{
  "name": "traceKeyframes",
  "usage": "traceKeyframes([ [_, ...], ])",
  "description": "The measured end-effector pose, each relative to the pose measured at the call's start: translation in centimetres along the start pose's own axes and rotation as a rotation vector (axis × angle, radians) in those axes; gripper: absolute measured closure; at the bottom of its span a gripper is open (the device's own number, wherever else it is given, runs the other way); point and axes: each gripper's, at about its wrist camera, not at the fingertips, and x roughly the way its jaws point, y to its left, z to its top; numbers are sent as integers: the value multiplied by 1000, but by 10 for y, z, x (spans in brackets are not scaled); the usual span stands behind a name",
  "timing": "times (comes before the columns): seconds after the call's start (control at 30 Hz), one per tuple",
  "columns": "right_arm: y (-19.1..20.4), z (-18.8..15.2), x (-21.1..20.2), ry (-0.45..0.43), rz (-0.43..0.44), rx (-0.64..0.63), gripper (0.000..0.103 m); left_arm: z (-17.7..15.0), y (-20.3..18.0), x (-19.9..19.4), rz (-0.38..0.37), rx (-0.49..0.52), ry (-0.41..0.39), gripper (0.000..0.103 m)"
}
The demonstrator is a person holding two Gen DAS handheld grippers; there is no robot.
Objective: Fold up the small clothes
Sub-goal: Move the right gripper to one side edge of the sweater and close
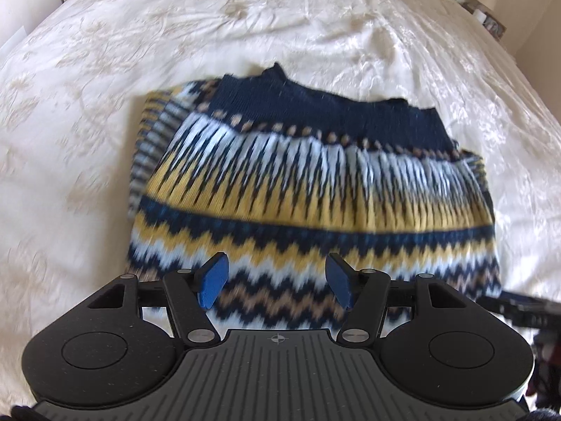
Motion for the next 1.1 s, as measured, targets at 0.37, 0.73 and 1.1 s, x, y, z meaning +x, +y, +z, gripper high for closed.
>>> traceKeyframes([
  [0.37, -25, 14, -5, 4, 127, 102, 1, 50, -28, 61, 50, 41, 51, 44],
  [0.73, -46, 58, 16, -40, 391, 210, 1, 46, -27, 99, 98, 63, 108, 23],
  [1.1, -44, 97, 51, 86, 547, 280, 0, 51, -29, 107, 97, 73, 115, 9],
])
